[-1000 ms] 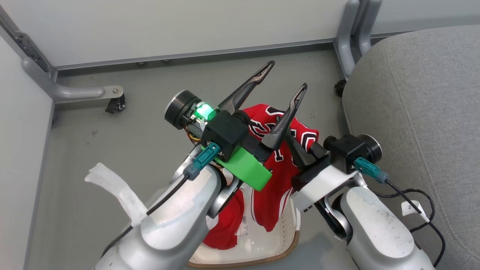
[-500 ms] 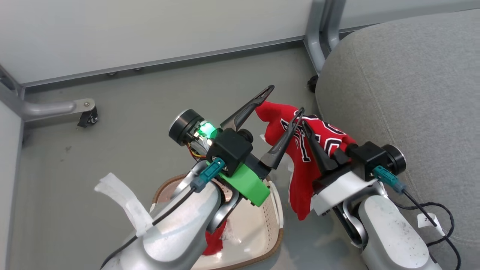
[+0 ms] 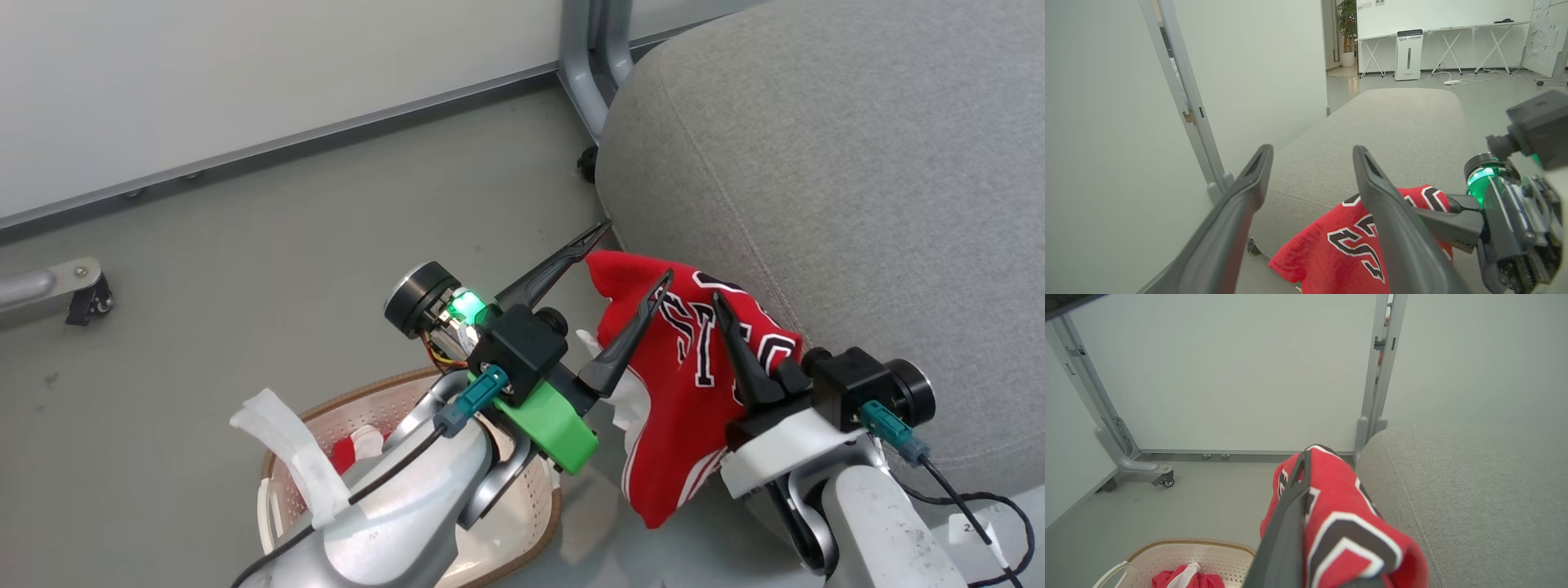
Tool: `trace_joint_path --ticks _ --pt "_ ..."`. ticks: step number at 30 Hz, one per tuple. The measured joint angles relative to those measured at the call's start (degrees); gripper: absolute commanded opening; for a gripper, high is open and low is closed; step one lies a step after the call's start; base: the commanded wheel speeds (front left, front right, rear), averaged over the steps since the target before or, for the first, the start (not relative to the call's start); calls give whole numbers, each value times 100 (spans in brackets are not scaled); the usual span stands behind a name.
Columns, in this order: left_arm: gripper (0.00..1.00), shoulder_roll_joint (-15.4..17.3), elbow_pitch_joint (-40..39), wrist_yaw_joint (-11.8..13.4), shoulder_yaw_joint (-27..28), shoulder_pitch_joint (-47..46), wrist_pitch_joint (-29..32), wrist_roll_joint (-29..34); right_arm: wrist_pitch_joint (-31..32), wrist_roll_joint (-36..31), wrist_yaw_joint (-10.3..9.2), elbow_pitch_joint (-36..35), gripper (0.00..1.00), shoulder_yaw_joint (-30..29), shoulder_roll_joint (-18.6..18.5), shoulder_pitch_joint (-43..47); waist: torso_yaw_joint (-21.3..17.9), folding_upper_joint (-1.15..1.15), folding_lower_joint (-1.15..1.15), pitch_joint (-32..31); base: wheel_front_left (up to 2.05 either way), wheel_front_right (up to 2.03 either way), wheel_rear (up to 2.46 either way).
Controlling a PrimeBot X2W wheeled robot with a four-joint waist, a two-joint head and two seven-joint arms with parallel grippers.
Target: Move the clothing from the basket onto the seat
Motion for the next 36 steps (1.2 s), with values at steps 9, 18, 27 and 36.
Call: trace_joint_path --ticks 9,18,27,36 --pt "100 20 21 16 -36 -17 -1 1 -1 -48 0 -223 0 -435 -4 373 -478 0 0 171 0 0 0" --pt "100 67 82 48 -14 -65 -44 -8 0 -24 0 -270 0 -650 -1 346 -624 0 0 378 0 0 0" --pt "100 226 -75 101 48 -281 11 9 -1 -247 0 -527 0 -1182 -142 -908 -541 0 0 797 0 0 0" --pt "100 448 -332 92 91 -692 162 166 -1 -463 0 -725 0 -1847 -680 -2738 -424 0 0 1600 0 0 0"
